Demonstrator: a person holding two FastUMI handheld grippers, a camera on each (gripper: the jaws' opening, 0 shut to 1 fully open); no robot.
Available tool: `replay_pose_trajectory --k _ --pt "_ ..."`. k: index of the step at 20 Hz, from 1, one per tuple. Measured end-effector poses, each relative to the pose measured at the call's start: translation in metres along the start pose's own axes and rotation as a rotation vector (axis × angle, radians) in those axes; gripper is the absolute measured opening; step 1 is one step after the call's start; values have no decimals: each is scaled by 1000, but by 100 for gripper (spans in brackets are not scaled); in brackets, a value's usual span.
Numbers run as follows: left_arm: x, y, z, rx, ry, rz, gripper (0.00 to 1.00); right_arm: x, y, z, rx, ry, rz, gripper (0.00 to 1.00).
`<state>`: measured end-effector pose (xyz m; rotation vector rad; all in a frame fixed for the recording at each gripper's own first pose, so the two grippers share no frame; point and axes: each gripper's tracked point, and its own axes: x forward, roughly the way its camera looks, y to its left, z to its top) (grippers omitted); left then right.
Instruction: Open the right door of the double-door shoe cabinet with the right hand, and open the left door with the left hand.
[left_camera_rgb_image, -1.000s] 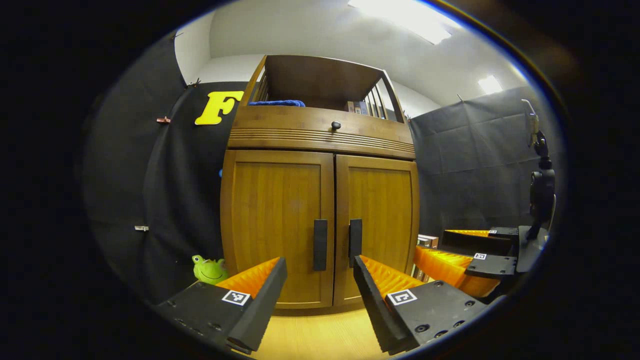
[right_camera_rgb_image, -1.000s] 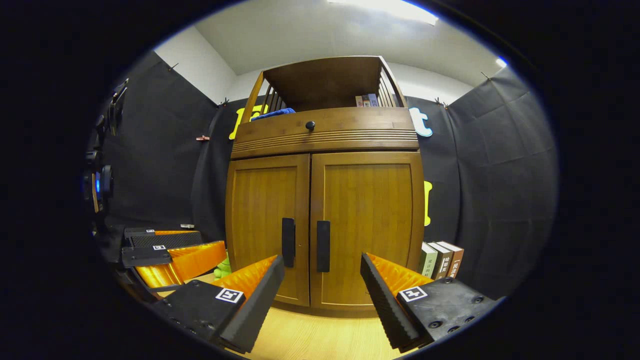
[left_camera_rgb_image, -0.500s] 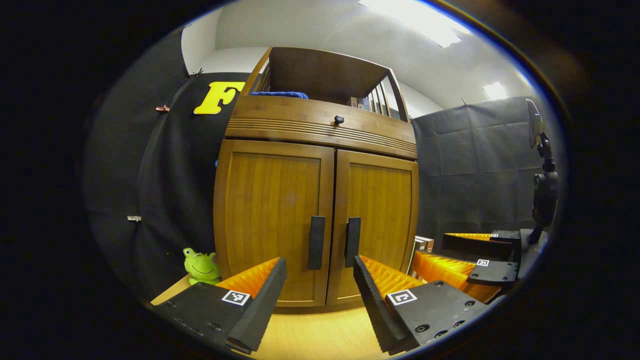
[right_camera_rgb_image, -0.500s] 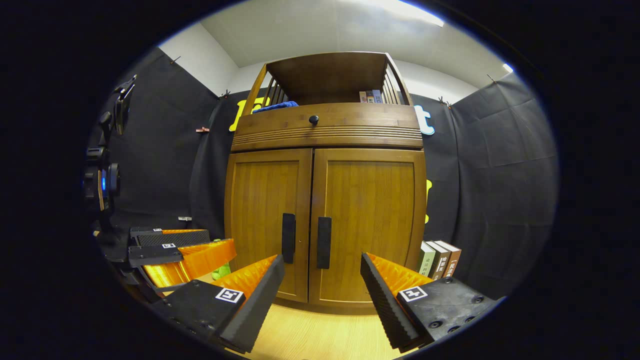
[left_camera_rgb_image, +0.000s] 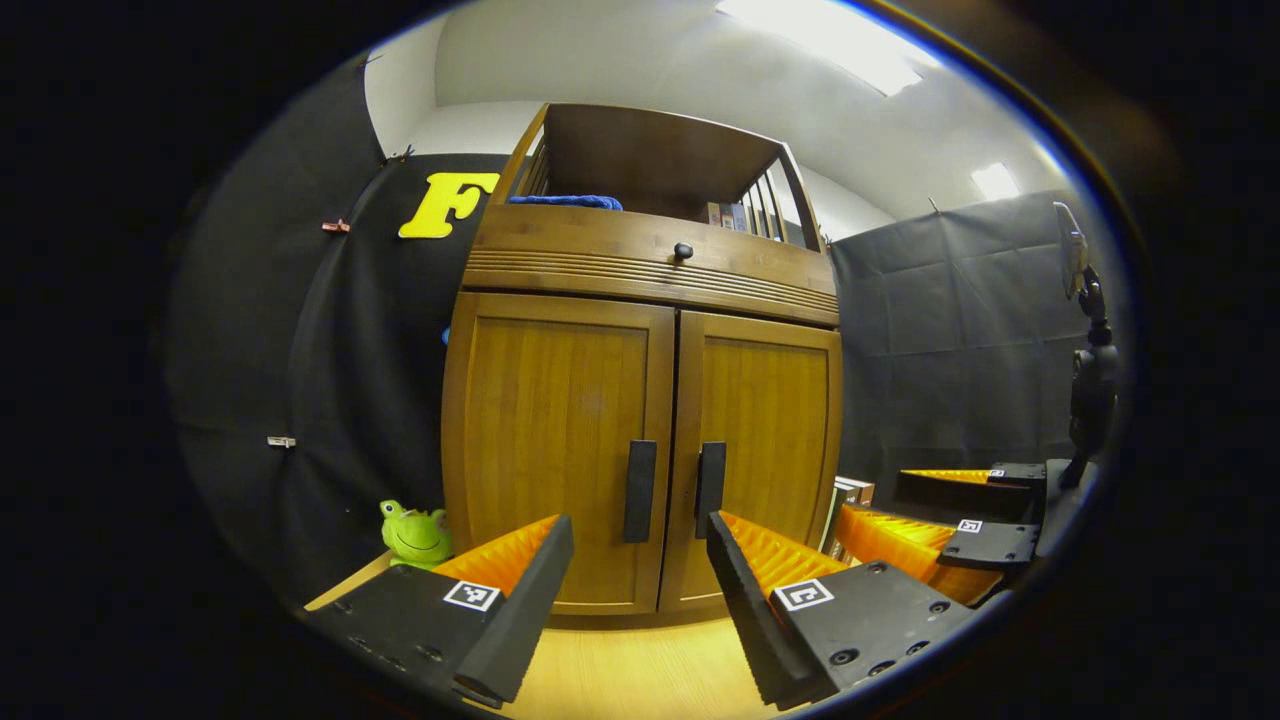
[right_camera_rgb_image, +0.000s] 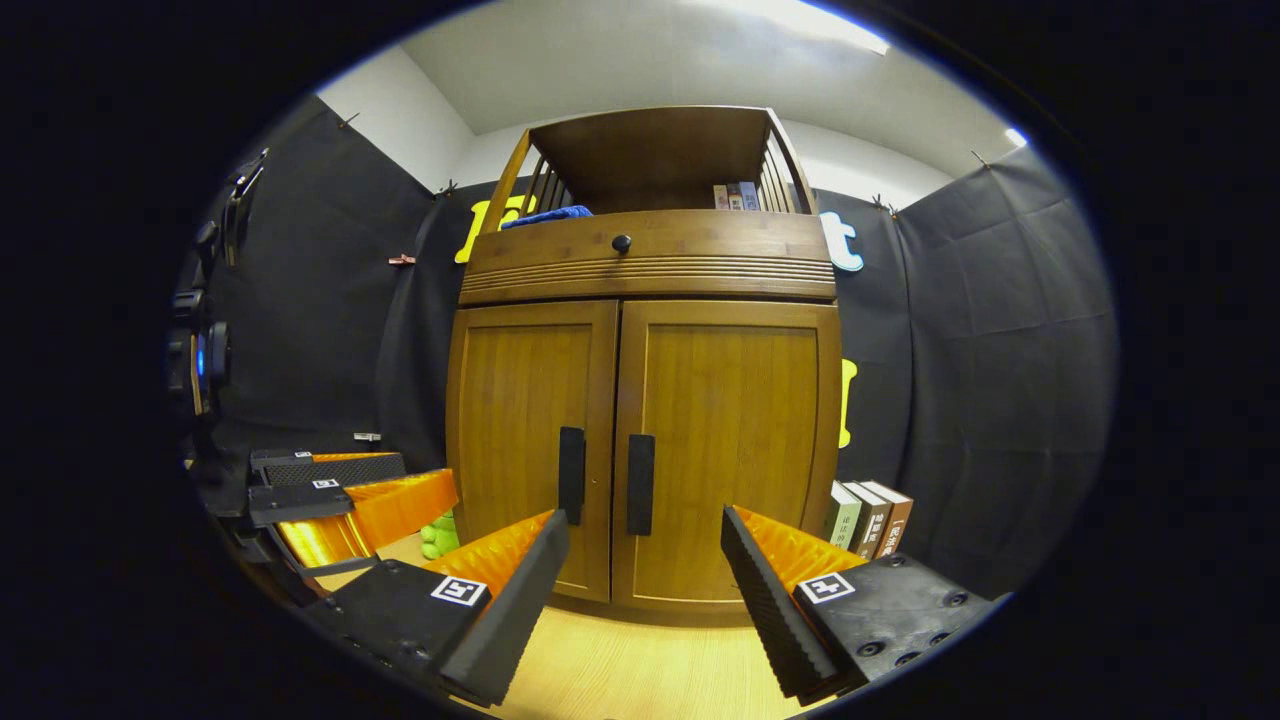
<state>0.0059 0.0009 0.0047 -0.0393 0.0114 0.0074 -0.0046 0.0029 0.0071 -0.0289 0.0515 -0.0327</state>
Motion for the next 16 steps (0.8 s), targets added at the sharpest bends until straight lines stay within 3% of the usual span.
replay_pose_trajectory --k 8,16 --pt "1 8 -8 -17 23 -3 84 24 6 1 28 -11 -7 96" --pt "10 21 -11 -57 22 -36 84 93 32 -23 43 23 1 97"
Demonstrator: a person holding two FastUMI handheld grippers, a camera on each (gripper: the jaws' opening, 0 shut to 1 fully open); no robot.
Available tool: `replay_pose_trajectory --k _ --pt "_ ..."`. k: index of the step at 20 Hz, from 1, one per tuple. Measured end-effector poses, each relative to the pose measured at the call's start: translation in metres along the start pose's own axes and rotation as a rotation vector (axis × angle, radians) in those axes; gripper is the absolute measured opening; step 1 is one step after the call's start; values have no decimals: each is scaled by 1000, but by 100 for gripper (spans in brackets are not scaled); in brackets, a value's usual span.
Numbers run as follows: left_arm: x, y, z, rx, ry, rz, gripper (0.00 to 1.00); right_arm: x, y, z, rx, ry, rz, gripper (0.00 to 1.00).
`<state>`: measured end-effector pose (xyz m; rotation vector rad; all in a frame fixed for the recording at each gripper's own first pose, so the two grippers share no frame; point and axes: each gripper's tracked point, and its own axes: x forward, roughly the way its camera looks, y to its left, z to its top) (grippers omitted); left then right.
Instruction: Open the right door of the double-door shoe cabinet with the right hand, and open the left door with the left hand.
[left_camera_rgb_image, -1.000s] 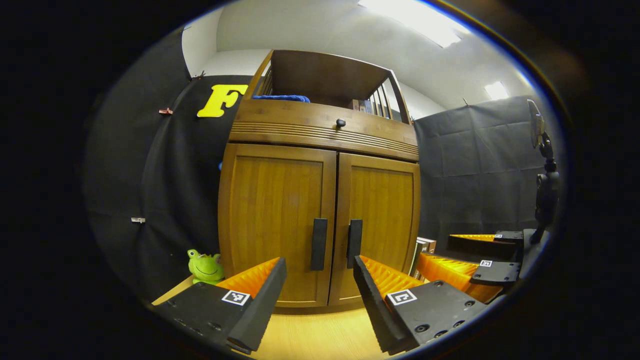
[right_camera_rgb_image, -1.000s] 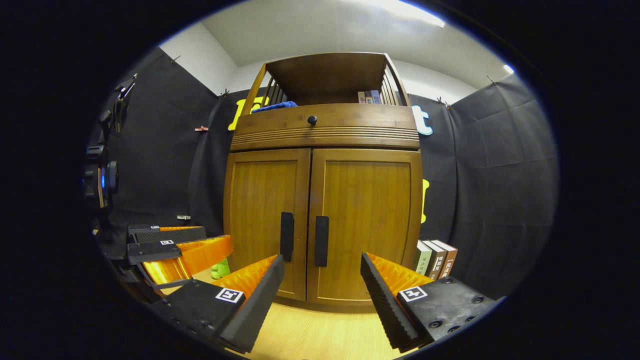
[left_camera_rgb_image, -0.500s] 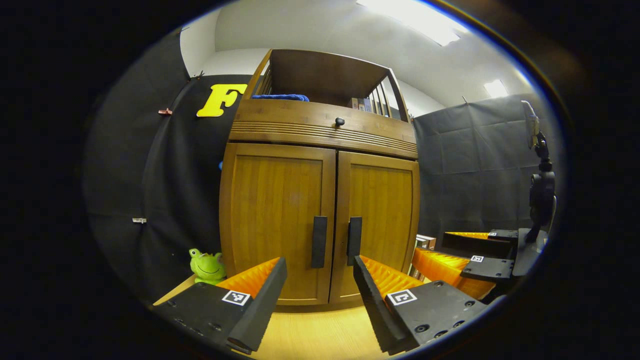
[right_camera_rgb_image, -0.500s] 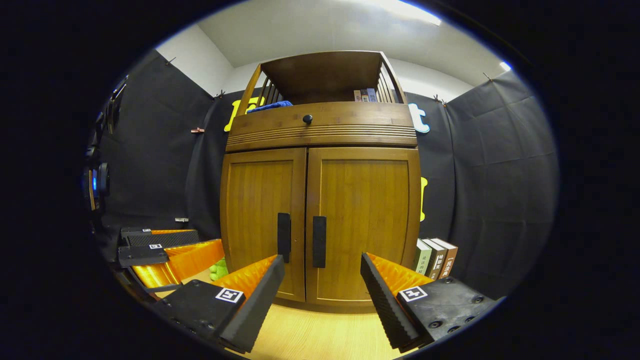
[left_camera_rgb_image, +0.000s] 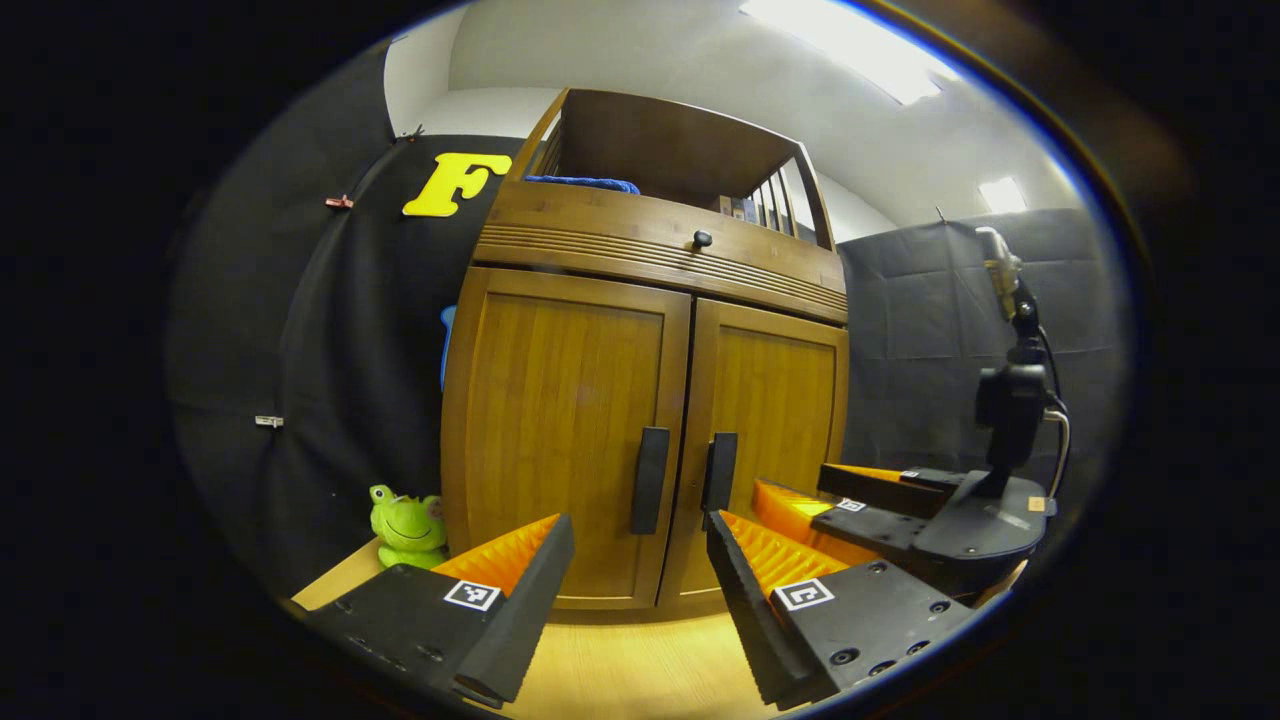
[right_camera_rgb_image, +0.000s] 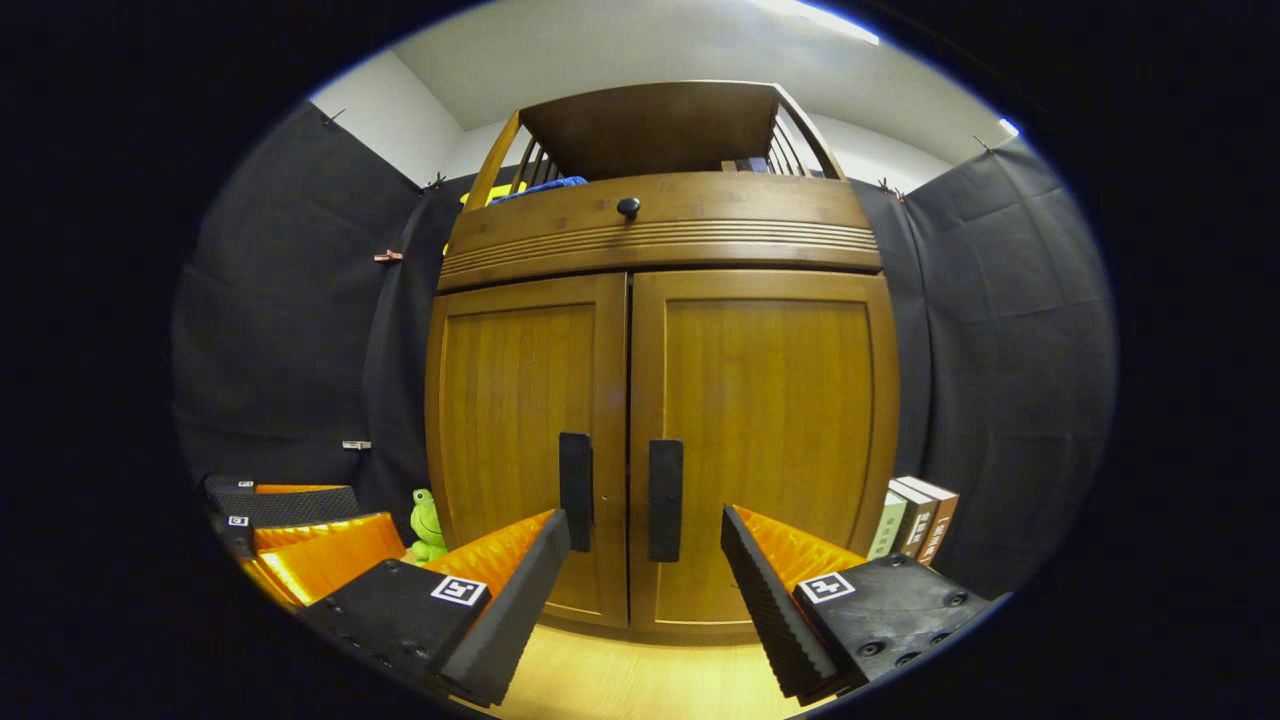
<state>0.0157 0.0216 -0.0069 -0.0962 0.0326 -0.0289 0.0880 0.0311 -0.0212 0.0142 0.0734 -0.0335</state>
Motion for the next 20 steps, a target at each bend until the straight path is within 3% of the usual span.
replay_pose_trajectory --k 13,15,16,19,20 --pt "3 39 -2 -3 -4 9 84 100 -21 -34 -52 7 -133 96" --pt "5 42 -6 -9 5 -2 84 110 -25 -39 -59 12 -146 85" --pt "5 43 -9 -10 12 -6 82 115 -26 -43 -59 13 -147 89" --pt "7 52 -13 -23 15 0 84 124 -30 -44 -55 9 -161 77" --pt "7 54 -15 -30 17 1 84 126 -28 -48 -51 16 -153 78"
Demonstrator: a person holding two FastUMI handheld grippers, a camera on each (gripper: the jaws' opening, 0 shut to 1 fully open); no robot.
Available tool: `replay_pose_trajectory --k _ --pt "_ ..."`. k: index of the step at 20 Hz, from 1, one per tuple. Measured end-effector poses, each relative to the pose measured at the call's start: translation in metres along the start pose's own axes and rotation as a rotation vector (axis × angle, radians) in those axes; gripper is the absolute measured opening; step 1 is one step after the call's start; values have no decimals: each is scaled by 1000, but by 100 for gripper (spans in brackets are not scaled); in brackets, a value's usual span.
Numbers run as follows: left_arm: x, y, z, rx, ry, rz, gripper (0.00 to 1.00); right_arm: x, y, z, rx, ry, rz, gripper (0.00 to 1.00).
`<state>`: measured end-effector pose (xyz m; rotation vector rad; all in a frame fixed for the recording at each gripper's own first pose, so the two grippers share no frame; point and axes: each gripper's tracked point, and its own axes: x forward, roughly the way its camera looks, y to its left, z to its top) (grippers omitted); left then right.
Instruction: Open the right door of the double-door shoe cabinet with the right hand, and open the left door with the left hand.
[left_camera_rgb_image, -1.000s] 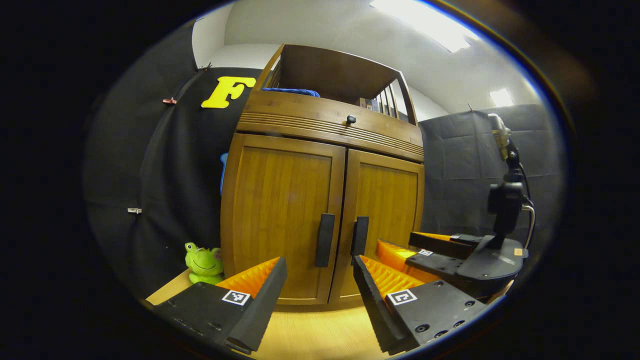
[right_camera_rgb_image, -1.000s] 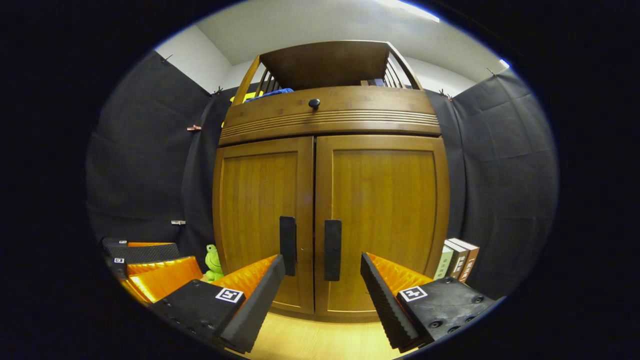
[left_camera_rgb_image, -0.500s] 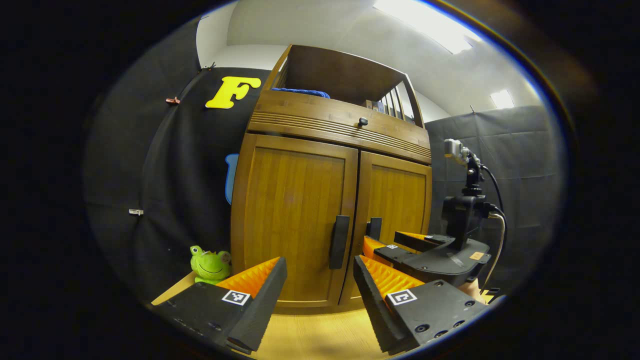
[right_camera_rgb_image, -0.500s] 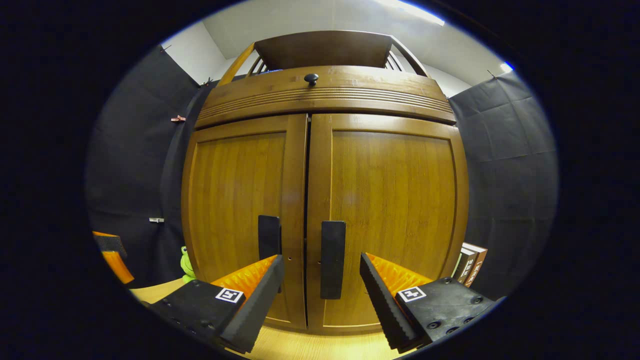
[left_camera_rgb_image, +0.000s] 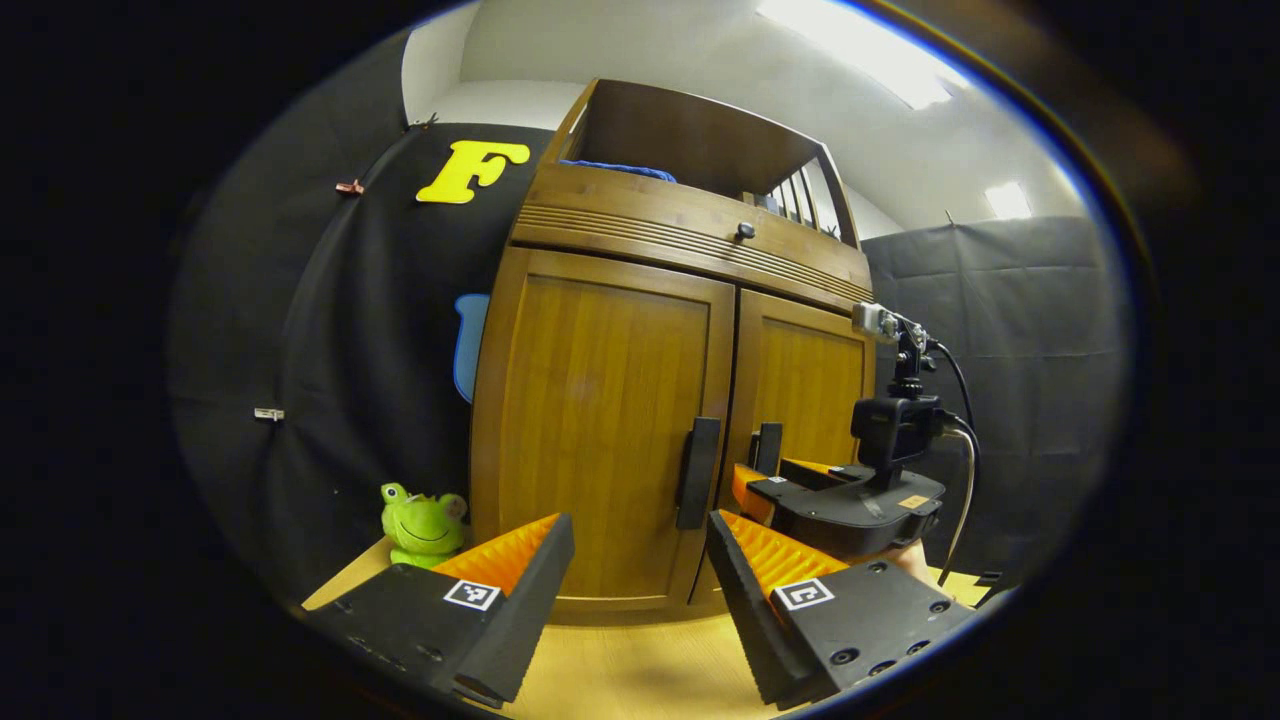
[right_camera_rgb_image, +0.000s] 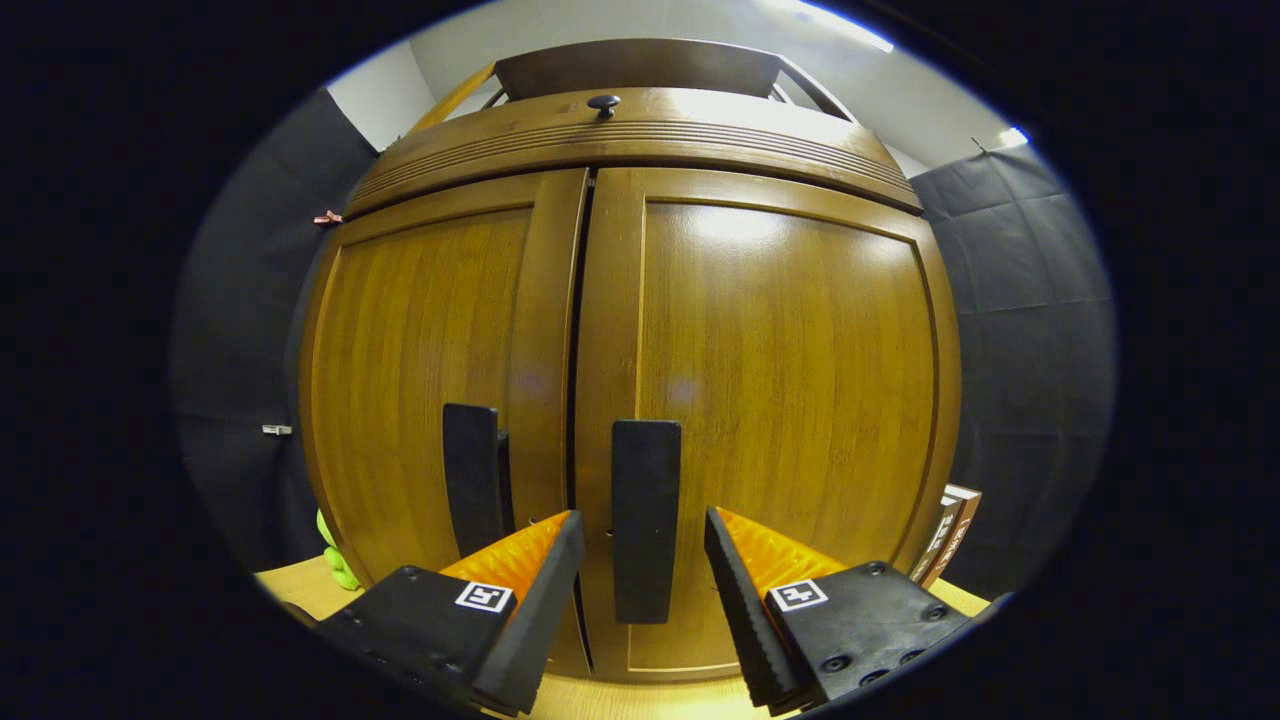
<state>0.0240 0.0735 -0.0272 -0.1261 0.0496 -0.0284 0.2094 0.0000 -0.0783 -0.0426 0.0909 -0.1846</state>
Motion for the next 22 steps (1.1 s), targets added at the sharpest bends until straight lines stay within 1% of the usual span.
replay_pose_trajectory --k 1,4,6,7,8,9,10,11,12,13,14,15,16,18,19,21,22 --pt "0 2 -2 -6 6 4 84 6 0 -4 0 6 -3 78" --pt "3 8 -10 -8 36 16 84 12 -2 -4 -20 -3 -19 47" --pt "4 8 -14 -16 47 13 84 15 1 -11 -18 10 -6 48" --pt "3 6 -14 -15 50 8 84 -3 -5 1 -13 5 -30 46" --pt "2 4 -16 -8 56 3 84 18 -4 -10 -14 3 -30 38" --pt "2 2 -16 0 60 -2 84 15 -5 -10 -19 2 -25 29" --pt "2 0 -15 7 62 -7 84 14 -4 -9 -13 1 -29 30" --pt "0 -2 -15 9 62 -9 84 9 -3 -7 -26 0 -30 19" --pt "-1 -3 -16 10 62 -12 82 13 -3 -8 -36 5 -27 24" --pt "-2 -5 -14 14 62 -13 84 11 -3 -9 -34 11 -19 19" --pt "-3 -7 -13 20 60 -11 84 8 -3 -10 -25 18 -6 24" --pt "-5 -8 -11 26 56 -9 84 4 -3 -11 -11 24 11 24" --pt "-6 -10 -11 31 53 -8 86 -2 -4 -11 -6 30 30 19" --pt "-10 -19 -9 35 50 -12 87 -15 -5 -7 -1 34 59 19" --pt "-12 -24 -8 37 48 -13 84 -22 -5 -6 -2 35 72 19" --pt "-16 -30 -6 44 47 -6 84 -34 -8 -4 5 39 96 19" --pt "-18 -33 -6 49 48 -1 84 -40 -10 -5 7 39 107 24"
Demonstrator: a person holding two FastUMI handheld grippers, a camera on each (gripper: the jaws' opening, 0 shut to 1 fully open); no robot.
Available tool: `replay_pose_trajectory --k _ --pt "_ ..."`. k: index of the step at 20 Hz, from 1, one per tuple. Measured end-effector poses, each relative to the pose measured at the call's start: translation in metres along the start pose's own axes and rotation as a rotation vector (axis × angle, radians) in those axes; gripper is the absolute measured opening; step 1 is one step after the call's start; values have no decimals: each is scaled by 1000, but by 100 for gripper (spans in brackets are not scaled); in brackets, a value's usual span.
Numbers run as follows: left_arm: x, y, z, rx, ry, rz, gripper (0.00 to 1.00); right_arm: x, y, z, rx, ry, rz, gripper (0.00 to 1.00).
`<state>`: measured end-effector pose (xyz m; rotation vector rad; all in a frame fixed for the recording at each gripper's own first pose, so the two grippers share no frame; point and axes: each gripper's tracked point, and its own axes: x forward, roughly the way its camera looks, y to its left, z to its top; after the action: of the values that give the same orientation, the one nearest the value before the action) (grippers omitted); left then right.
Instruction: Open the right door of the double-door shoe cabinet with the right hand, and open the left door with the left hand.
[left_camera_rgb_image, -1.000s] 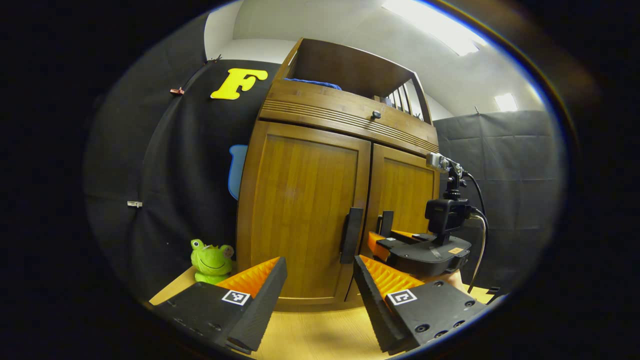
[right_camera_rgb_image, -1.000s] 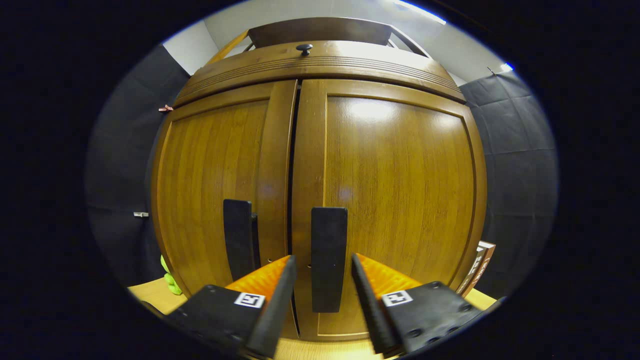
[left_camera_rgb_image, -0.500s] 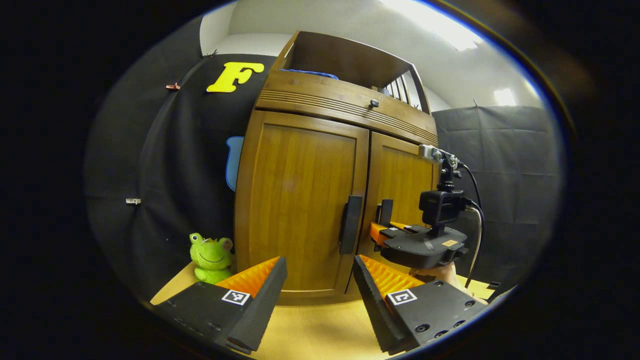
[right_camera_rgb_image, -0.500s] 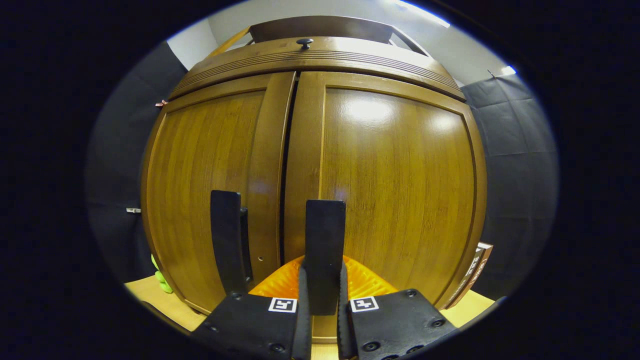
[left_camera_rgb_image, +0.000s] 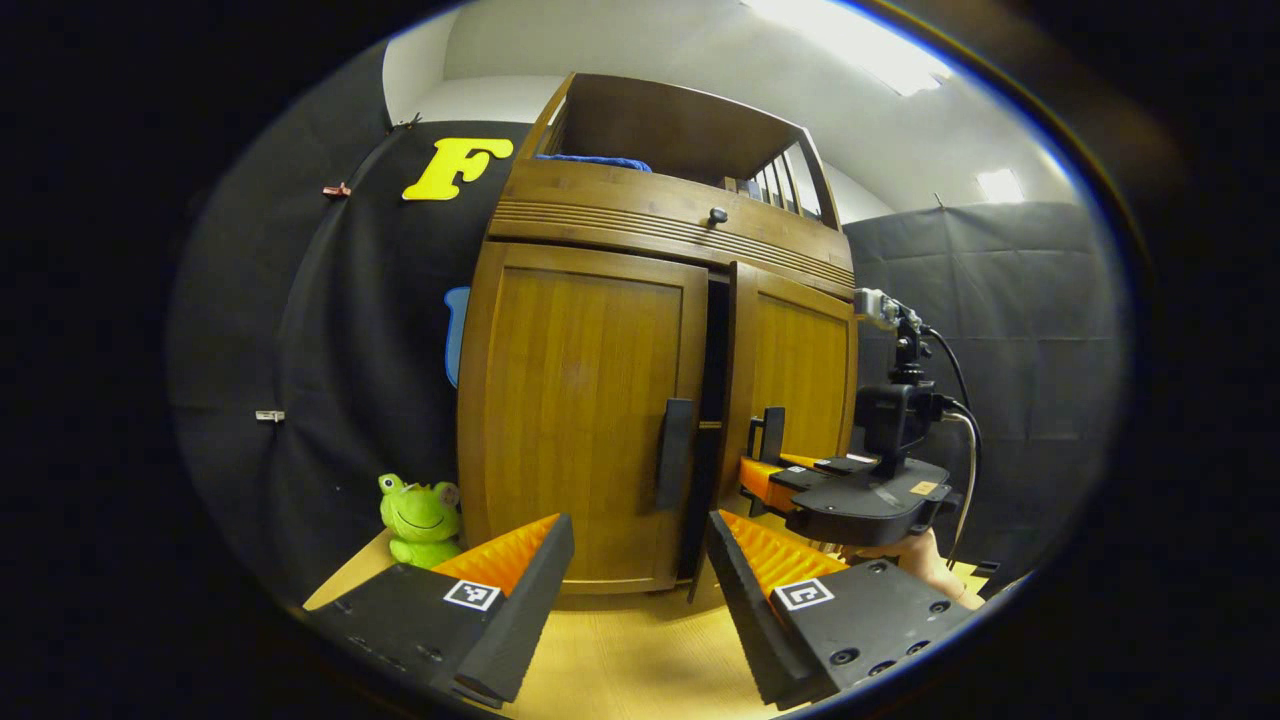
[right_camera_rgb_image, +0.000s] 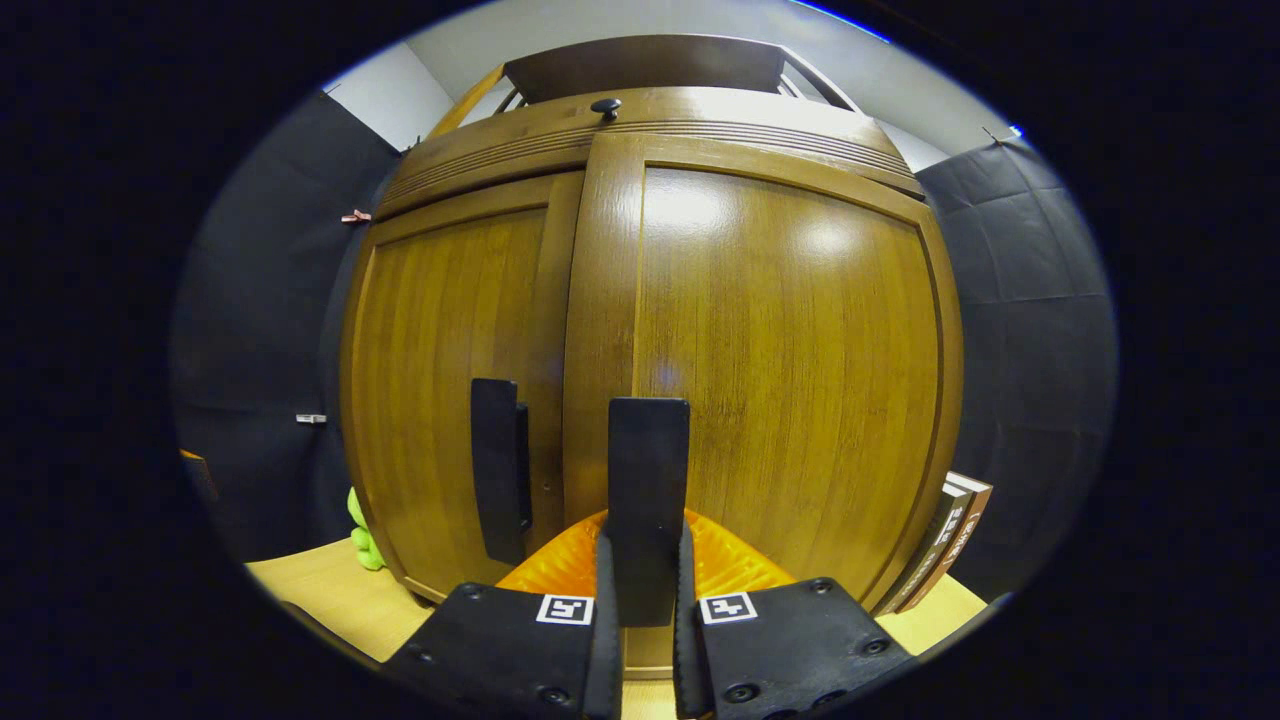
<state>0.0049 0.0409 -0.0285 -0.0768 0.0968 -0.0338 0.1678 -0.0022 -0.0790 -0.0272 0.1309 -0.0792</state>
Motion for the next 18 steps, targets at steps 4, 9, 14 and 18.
replay_pose_trajectory --k 4,9,14,18 --pt "-8 -15 1 4 4 2 84 -30 -7 2 15 -5 31 19" --pt "-17 -47 5 4 -12 -37 84 -70 -22 7 33 -1 71 24" --pt "-25 -78 8 0 -27 -71 82 -110 -47 11 22 5 77 24" --pt "-27 -102 7 -30 -39 -87 84 -136 -70 13 22 11 75 24"
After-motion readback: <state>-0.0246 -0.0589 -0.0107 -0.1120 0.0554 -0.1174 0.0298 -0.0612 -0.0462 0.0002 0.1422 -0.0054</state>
